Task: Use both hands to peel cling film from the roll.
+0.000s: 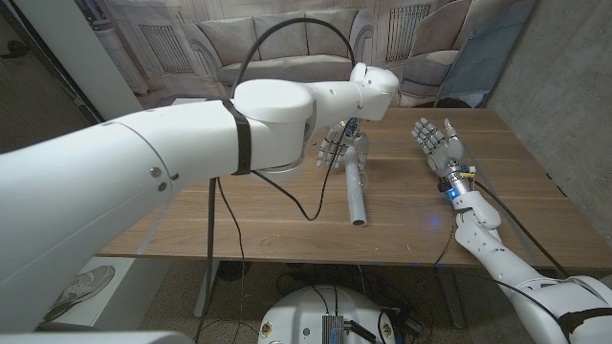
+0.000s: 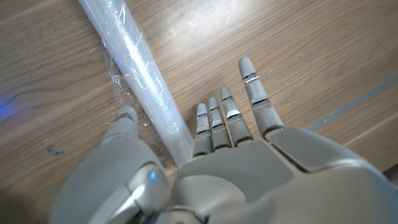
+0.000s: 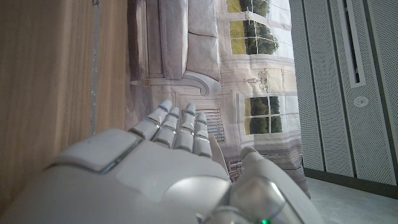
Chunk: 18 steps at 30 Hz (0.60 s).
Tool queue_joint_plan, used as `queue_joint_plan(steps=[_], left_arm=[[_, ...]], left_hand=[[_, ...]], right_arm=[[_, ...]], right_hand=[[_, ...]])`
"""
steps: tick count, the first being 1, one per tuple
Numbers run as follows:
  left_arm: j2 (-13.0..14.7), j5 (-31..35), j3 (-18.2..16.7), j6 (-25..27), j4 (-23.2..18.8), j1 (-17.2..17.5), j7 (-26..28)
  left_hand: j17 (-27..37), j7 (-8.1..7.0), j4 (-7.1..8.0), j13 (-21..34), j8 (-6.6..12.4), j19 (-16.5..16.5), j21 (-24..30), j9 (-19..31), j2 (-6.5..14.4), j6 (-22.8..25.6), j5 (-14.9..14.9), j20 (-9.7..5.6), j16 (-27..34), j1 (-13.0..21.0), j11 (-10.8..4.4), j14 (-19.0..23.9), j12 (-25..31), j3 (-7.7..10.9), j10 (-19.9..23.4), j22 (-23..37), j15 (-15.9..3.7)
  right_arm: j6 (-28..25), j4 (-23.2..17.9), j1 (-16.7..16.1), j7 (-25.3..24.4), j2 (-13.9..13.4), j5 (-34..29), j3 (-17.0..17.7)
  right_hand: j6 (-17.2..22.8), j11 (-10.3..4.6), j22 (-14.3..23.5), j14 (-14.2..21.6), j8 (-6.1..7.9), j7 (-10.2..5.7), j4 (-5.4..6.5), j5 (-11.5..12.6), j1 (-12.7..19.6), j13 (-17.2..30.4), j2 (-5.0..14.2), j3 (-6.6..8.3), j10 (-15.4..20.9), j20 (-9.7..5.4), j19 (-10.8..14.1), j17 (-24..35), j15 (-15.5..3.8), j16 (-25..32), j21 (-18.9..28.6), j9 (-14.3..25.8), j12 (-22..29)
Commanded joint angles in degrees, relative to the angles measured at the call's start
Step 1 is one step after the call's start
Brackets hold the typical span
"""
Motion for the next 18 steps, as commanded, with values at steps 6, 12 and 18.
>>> queue_joint_plan(steps=[6,12,18], left_arm=[[-2.5,10.0,-5.9,-9.4,4.9,5.3,6.5],[-2.7,12.5,-5.6,-12.7,5.1,6.1,7.8],[-2.7,14.0,-5.7,-17.1,5.2,6.8,9.5]], left_hand=[[0.2,-0.07,0.23,0.3,0.62,1.3,-0.4,0.1,0.9,2.1,-0.3,-0.51,0.2,0.6,-0.60,1.7,0.8,0.71,2.4,0.1,-0.61],[0.1,0.21,-0.13,0.3,1.31,2.3,-0.7,0.1,2.3,5.0,-0.5,-0.93,0.0,2.2,-0.92,2.7,1.1,1.87,3.6,0.2,-0.92],[0.2,1.01,-0.29,0.3,1.07,2.4,-1.0,0.1,3.2,4.9,-0.6,-1.15,-0.1,3.1,-0.73,3.1,1.0,2.63,3.7,0.2,-1.00]], right_arm=[[0.7,5.2,1.5,4.5,1.5,1.8,1.8],[1.2,7.6,2.3,6.4,2.2,2.6,2.8],[1.6,10.4,3.2,8.1,2.8,3.5,3.9]], right_hand=[[0.8,-0.08,0.2,0.4,0.34,0.05,0.04,-0.1,-0.3,0.3,2.17,0.50,0.7,-0.83,0.5,0.1,-0.02,0.2,0.3,0.2,0.3],[0.9,-0.09,0.2,0.5,0.37,0.04,0.03,-0.1,-0.3,0.3,2.12,0.51,0.7,-0.87,0.6,0.1,-0.02,0.2,0.3,0.2,0.3],[1.4,-0.09,0.2,0.9,0.52,0.03,0.03,-0.2,-0.4,0.3,2.06,0.51,0.9,-0.72,0.8,0.1,-0.06,0.3,0.4,0.2,0.4]])
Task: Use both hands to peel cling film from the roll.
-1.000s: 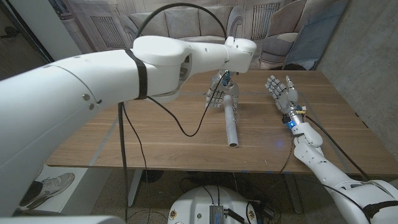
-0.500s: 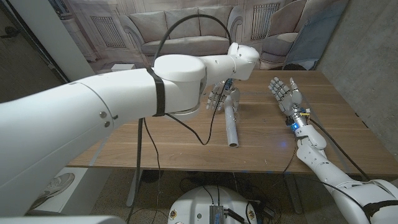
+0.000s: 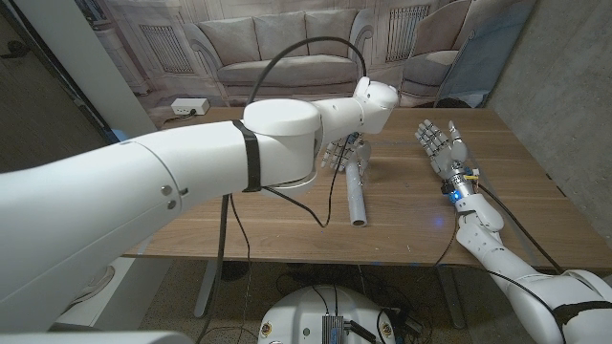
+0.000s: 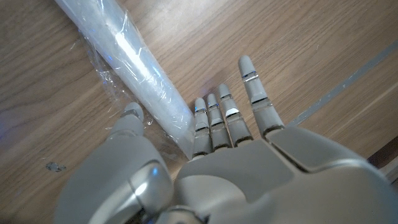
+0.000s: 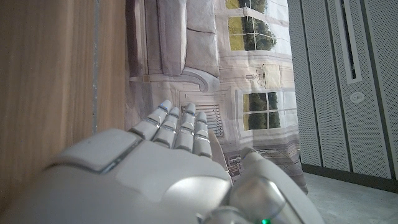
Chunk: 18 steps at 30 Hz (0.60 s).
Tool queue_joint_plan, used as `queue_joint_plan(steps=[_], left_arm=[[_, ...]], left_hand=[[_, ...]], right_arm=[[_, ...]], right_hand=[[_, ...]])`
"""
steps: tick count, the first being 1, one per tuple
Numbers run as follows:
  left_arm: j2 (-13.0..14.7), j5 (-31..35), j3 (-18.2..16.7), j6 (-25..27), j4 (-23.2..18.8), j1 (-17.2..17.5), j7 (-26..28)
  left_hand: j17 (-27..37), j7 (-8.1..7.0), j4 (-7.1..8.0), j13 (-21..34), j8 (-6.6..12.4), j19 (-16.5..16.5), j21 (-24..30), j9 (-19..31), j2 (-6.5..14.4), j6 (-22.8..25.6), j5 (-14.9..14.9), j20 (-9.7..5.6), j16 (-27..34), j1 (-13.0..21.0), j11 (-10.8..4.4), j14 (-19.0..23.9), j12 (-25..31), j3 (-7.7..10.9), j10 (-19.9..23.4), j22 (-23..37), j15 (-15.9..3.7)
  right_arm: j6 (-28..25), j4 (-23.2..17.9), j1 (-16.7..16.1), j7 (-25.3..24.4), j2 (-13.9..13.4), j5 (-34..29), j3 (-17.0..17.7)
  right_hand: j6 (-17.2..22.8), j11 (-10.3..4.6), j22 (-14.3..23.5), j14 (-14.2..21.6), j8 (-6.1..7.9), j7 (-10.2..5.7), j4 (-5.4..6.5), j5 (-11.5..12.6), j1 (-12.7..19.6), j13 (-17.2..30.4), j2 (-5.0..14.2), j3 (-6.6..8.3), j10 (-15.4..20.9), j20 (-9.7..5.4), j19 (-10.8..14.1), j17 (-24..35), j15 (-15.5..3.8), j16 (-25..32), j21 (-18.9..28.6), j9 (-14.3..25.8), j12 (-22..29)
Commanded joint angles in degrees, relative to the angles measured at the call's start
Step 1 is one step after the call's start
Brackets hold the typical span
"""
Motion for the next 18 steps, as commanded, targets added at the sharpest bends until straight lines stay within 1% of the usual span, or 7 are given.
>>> queue_joint_plan(steps=[1,5,9,12,15,17,18], left_arm=[[-0.8,4.5,-1.0,-8.0,1.3,2.7,4.2],[-1.4,4.3,-1.9,-9.3,2.1,3.3,5.7],[-1.6,5.1,-1.4,-10.2,1.9,3.9,6.3],[-1.9,4.9,-1.6,-9.1,1.6,4.3,6.4],[-2.4,5.2,-1.3,-7.6,1.3,4.6,7.4],[-2.5,5.7,-0.7,-8.3,1.1,4.7,8.5],[-2.6,6.0,-0.7,-6.8,0.7,5.0,9.0]], left_hand=[[0.2,0.80,-0.16,0.3,0.09,0.5,-0.4,0.1,1.6,0.7,-0.1,-0.19,0.0,1.3,0.04,1.0,0.4,1.29,1.3,0.2,-0.03],[0.3,1.08,-0.11,0.3,0.44,1.0,-0.6,0.0,2.4,2.6,-0.2,-0.38,0.4,1.8,-0.03,2.6,0.9,1.90,2.8,0.3,-0.19],[0.7,1.41,0.33,0.4,0.62,1.9,-0.6,0.0,2.4,4.1,-0.4,-0.26,1.0,1.2,0.16,4.5,1.7,1.80,5.3,0.3,-0.29],[1.1,1.70,1.43,0.5,0.54,2.7,-0.9,0.0,2.1,5.7,-0.7,-0.25,2.0,-0.6,0.06,7.1,2.4,1.11,7.5,0.4,-0.63],[1.3,2.10,1.99,0.5,0.62,3.6,-0.8,0.0,2.2,6.7,-0.7,-0.33,2.2,-1.5,0.00,7.6,2.6,0.88,8.3,0.4,-0.67],[1.6,1.94,2.75,0.5,0.84,4.4,-0.7,0.0,3.3,8.2,-0.6,-0.85,2.9,-2.1,-0.28,9.2,3.1,1.10,9.9,0.4,-1.13],[1.6,1.73,2.96,0.5,1.04,4.8,-0.7,0.0,3.8,9.2,-0.6,-1.08,3.1,-2.2,-0.41,9.7,3.2,1.33,10.3,0.4,-1.29]], right_arm=[[0.9,5.5,1.6,4.6,1.4,2.2,2.0],[1.3,7.9,2.8,6.2,1.9,2.6,2.7],[1.6,11.2,4.4,7.9,2.3,2.7,3.3],[1.8,13.5,5.6,9.0,2.6,2.8,3.9],[1.8,15.4,6.6,10.0,2.7,2.8,4.5],[1.8,16.4,7.2,10.5,2.8,2.8,4.8],[1.8,16.9,7.5,10.7,2.8,2.7,4.9]], right_hand=[[0.9,0.21,0.2,0.8,0.36,-0.05,0.03,-0.2,-0.4,0.3,2.04,0.52,0.8,-0.47,0.7,0.1,-0.01,0.3,0.4,0.2,0.4],[1.0,0.20,0.2,1.0,0.38,-0.03,0.02,-0.2,-0.4,0.3,2.00,0.53,0.9,-0.40,0.9,0.1,-0.02,0.3,0.5,0.2,0.4],[1.2,0.16,0.2,1.3,0.41,-0.01,0.01,-0.2,-0.4,0.3,1.94,0.52,1.2,-0.32,1.0,0.1,-0.10,0.4,0.5,0.3,0.5],[1.3,0.18,0.2,1.3,0.42,0.01,0.01,-0.2,-0.5,0.3,1.92,0.52,1.3,-0.31,1.1,0.1,-0.06,0.4,0.5,0.3,0.5],[1.4,0.15,0.2,1.6,0.45,0.04,0.00,-0.2,-0.5,0.3,1.87,0.52,1.4,-0.25,1.4,0.1,-0.06,0.4,0.6,0.3,0.5],[1.5,0.13,0.2,1.7,0.47,0.05,-0.01,-0.2,-0.5,0.3,1.86,0.53,1.6,-0.22,1.5,0.1,-0.02,0.4,0.7,0.3,0.6],[1.6,0.16,0.2,1.8,0.50,0.01,-0.01,-0.2,-0.5,0.3,1.85,0.53,1.8,-0.22,1.5,0.1,-0.03,0.4,0.7,0.3,0.6]])
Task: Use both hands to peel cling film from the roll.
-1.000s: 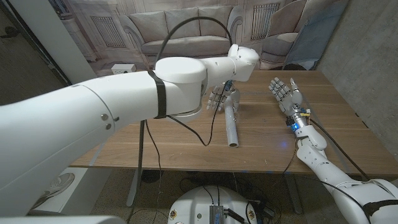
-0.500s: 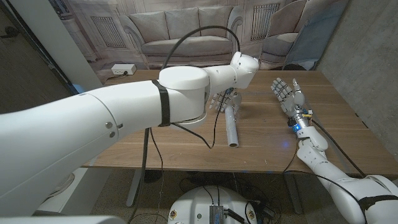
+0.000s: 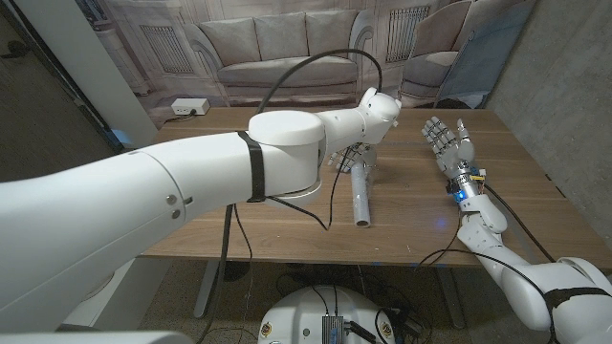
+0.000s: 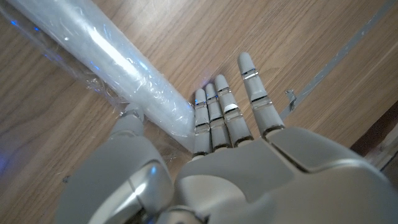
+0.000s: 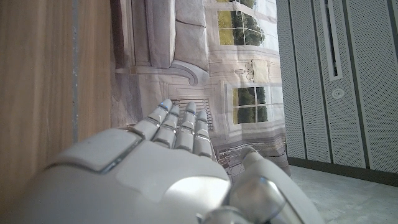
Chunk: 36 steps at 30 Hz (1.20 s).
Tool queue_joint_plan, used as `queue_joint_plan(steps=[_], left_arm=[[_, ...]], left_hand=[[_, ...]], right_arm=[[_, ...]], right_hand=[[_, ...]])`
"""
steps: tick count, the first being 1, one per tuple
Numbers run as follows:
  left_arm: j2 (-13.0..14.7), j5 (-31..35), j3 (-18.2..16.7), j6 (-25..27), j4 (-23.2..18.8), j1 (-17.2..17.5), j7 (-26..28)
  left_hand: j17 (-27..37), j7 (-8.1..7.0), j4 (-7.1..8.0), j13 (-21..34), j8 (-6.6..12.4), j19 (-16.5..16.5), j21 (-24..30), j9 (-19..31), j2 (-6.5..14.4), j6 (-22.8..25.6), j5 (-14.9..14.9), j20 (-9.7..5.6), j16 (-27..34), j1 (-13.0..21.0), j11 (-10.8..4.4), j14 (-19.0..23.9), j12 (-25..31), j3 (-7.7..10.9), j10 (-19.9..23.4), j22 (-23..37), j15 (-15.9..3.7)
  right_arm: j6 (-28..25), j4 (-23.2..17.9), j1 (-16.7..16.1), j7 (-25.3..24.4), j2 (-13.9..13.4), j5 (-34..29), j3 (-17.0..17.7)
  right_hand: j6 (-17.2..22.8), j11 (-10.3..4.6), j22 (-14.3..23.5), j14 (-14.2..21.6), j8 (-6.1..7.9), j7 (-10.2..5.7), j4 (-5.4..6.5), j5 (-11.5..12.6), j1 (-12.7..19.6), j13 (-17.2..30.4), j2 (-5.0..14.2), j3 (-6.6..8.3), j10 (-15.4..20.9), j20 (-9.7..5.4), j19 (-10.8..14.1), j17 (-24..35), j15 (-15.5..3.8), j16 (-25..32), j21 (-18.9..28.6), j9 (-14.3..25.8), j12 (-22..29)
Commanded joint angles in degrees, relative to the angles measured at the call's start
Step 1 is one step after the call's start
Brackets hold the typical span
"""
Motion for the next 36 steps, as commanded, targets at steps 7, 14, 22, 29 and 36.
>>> queue_joint_plan(steps=[7,14,22,29,36], left_arm=[[-0.7,-1.0,-1.5,0.2,-0.2,2.2,6.9],[0.0,-4.9,-4.5,1.6,0.3,2.6,14.3],[2.5,-13.2,-6.3,-2.7,0.8,4.1,25.7],[3.1,-15.0,-7.7,-6.2,1.2,4.7,33.2],[3.2,-14.7,-7.4,-9.8,1.2,4.2,37.0]], left_hand=[[0.4,-1.19,0.82,0.1,0.19,2.7,-0.1,0.0,3.3,3.6,0.5,-1.71,1.5,0.3,-1.98,4.5,1.1,2.36,4.2,0.3,-1.99],[0.3,-3.15,-0.04,0.1,0.61,3.7,-0.3,-0.1,3.9,6.7,0.6,-2.59,2.1,1.8,-3.88,7.5,1.8,3.98,7.5,0.3,-3.75],[0.1,-4.28,-2.11,0.0,0.95,4.5,-0.5,-0.1,3.9,8.6,0.8,-3.33,1.7,4.8,-5.45,8.4,1.6,6.06,8.3,0.4,-5.30],[6.0,-5.89,-3.49,2.3,5.10,5.7,-0.7,0.0,6.1,22.0,0.8,-5.46,8.0,9.9,-8.19,16.3,6.1,7.18,17.6,0.7,-8.21],[13.3,-6.95,-4.48,5.2,7.15,3.6,-0.8,0.6,8.9,30.5,1.0,-6.82,13.1,16.7,-8.57,16.4,9.3,8.02,20.2,1.4,-9.85]], right_arm=[[-0.2,9.2,4.8,4.1,0.9,-0.3,2.6],[-0.8,10.0,5.9,3.5,1.0,-1.7,2.7],[-1.1,10.0,6.6,2.8,1.3,-2.8,2.8],[-1.9,10.6,7.4,1.8,1.5,-3.7,2.7],[-3.0,11.2,8.2,0.9,1.7,-4.7,2.9]], right_hand=[[1.1,0.11,0.2,1.1,0.30,-0.09,-0.03,-0.2,-0.6,0.3,1.83,0.56,1.1,-0.36,1.1,0.1,0.20,0.5,0.5,0.3,0.5],[1.2,0.04,0.2,1.4,0.29,-0.14,-0.04,-0.2,-0.6,0.3,1.85,0.60,1.2,-0.27,1.2,0.1,0.26,0.5,0.5,0.3,0.5],[1.3,0.02,0.2,1.6,0.29,-0.26,-0.05,-0.3,-0.6,0.3,1.88,0.67,1.3,-0.30,1.3,0.1,0.24,0.5,0.5,0.3,0.5],[1.4,0.13,0.2,1.8,0.28,-0.27,-0.06,-0.3,-0.6,0.3,1.90,0.72,1.5,-0.37,1.3,0.1,0.24,0.4,0.5,0.3,0.5],[1.5,0.16,0.2,2.0,0.25,-0.27,-0.06,-0.3,-0.6,0.3,1.90,0.75,1.7,-0.28,1.6,0.1,0.31,0.4,0.5,0.3,0.5]])
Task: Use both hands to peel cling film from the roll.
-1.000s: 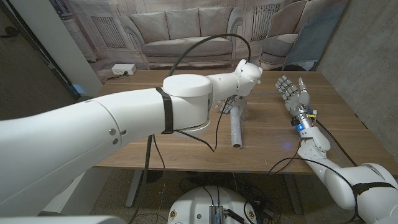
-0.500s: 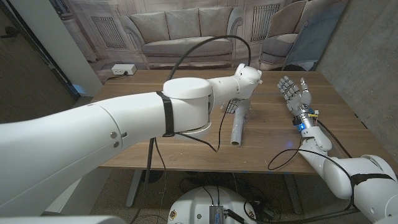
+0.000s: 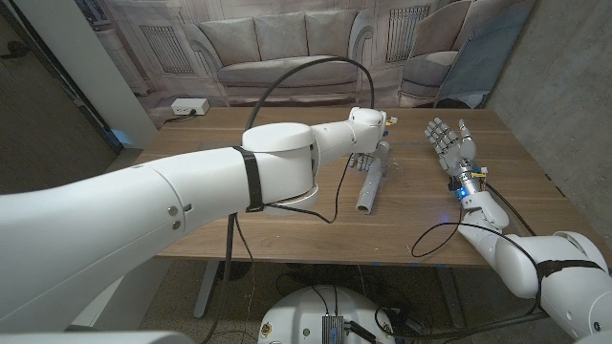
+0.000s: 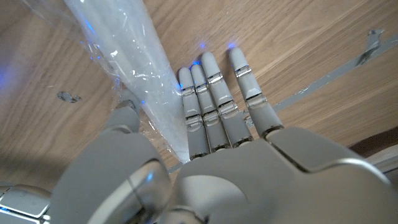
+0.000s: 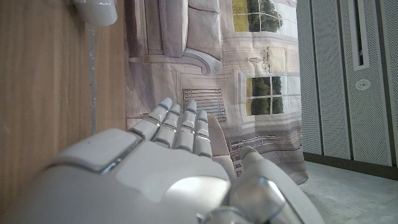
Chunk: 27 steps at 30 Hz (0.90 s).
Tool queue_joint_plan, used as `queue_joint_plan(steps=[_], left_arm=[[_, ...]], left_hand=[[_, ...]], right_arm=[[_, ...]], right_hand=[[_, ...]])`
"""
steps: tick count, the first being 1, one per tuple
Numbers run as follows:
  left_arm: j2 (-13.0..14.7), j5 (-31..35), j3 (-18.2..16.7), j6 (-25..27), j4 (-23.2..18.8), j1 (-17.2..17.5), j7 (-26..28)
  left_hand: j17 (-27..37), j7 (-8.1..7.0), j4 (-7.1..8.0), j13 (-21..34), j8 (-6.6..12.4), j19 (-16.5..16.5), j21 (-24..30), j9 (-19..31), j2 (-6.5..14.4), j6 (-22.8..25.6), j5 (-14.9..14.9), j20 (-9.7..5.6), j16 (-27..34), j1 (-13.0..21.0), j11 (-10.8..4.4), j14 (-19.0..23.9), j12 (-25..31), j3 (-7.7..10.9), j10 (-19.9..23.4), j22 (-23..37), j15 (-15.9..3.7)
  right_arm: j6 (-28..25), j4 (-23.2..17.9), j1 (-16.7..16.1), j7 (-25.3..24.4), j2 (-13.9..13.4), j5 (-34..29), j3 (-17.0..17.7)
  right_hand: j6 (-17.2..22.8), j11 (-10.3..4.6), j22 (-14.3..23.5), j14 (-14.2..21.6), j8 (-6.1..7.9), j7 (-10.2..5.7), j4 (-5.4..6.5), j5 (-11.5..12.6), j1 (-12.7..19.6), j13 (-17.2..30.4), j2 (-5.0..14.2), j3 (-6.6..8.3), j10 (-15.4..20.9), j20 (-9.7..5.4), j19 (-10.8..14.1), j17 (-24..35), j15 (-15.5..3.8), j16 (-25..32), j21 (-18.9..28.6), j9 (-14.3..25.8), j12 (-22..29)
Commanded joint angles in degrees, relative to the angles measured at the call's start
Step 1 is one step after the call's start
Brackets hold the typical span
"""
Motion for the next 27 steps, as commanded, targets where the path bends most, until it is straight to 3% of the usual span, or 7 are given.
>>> queue_joint_plan(steps=[1,7,11,13,15,18,27], left_arm=[[0.9,-1.5,-0.2,-6.1,0.3,0.0,9.4],[1.7,-3.7,-1.6,-7.7,0.3,1.1,12.7],[1.6,-4.1,1.3,-8.1,0.3,1.0,16.3],[1.4,-3.3,2.7,-9.2,0.3,0.7,17.0],[1.3,-3.2,3.0,-9.8,0.3,0.4,17.4],[1.1,-2.4,2.6,-9.9,0.3,0.2,16.5],[0.7,-3.4,-1.8,-4.4,0.3,-1.1,5.6]], left_hand=[[3.1,-1.27,-0.06,1.4,0.98,-0.9,0.0,0.9,10.1,3.8,0.4,-0.87,2.1,12.2,-2.23,0.2,1.4,0.67,3.7,0.4,-4.46],[4.7,-0.76,0.62,2.5,0.81,-0.7,0.5,1.6,9.2,2.9,0.3,-1.24,2.6,12.5,-1.86,-0.7,1.9,0.00,2.8,0.5,-4.01],[3.0,-0.72,2.61,2.5,-6.34,0.8,1.7,0.6,4.8,-11.5,0.3,-1.46,-1.4,8.9,-0.31,-3.3,-0.3,-1.84,-2.8,0.2,-2.22],[1.6,-0.48,2.99,1.8,-7.54,1.5,2.0,0.6,4.6,-13.8,0.3,-1.34,-3.0,8.3,0.43,-4.2,-1.7,-1.83,-4.7,0.1,-1.03],[0.4,0.54,3.13,0.9,-5.61,1.0,1.9,0.8,5.9,-8.5,0.7,-1.03,-3.4,8.7,-0.68,-2.2,-1.8,-0.71,-2.3,0.0,-1.80],[3.1,-0.09,0.41,1.9,-0.79,0.7,2.6,2.1,9.1,2.3,1.2,-2.74,0.7,14.5,-2.04,4.1,1.5,1.67,5.6,0.4,-3.81],[9.5,0.28,0.40,4.8,1.31,1.1,4.2,4.7,10.2,3.6,0.5,-4.23,5.2,18.8,-1.05,4.9,4.5,0.85,8.6,0.8,-4.48]], right_arm=[[-1.5,0.8,1.4,-1.5,0.4,-1.8,0.4],[-1.5,0.8,1.5,-1.8,0.5,-2.1,1.0],[-1.7,0.8,1.5,-1.7,0.5,-2.1,1.5],[-2.0,0.9,1.5,-1.9,0.6,-2.1,1.7],[-2.2,1.0,1.5,-2.2,0.6,-2.3,1.8],[-2.5,1.0,1.4,-2.5,0.5,-2.7,1.9],[-2.0,0.6,1.8,-2.4,0.4,-3.4,1.8]], right_hand=[[0.6,-0.08,0.2,0.6,0.27,0.17,-0.14,-0.3,-0.7,0.3,1.90,0.34,0.5,-0.09,0.6,0.1,-0.15,0.2,0.5,0.3,0.5],[0.7,-0.05,0.2,0.7,0.26,0.23,-0.11,-0.3,-0.7,0.3,1.93,0.37,0.6,-0.05,0.7,0.1,-0.06,0.2,0.5,0.3,0.5],[0.7,-0.09,0.2,0.8,0.26,0.22,-0.10,-0.3,-0.7,0.3,1.94,0.39,0.6,-0.11,0.7,0.1,-0.08,0.2,0.5,0.3,0.5],[0.7,-0.04,0.2,0.8,0.26,0.22,-0.09,-0.3,-0.7,0.3,1.94,0.40,0.6,-0.10,0.7,0.1,-0.09,0.2,0.5,0.3,0.5],[0.8,-0.13,0.2,0.8,0.25,0.24,-0.09,-0.3,-0.7,0.3,1.94,0.41,0.6,-0.10,0.8,0.1,-0.12,0.1,0.5,0.3,0.5],[0.8,-0.15,0.2,0.8,0.24,0.25,-0.09,-0.3,-0.8,0.3,1.94,0.42,0.7,-0.08,0.8,0.1,-0.08,0.1,0.5,0.3,0.5],[0.8,-0.12,0.2,0.8,0.21,0.27,-0.07,-0.3,-0.8,0.3,1.95,0.46,0.7,-0.12,0.8,0.1,-0.08,0.1,0.5,0.3,0.4]])
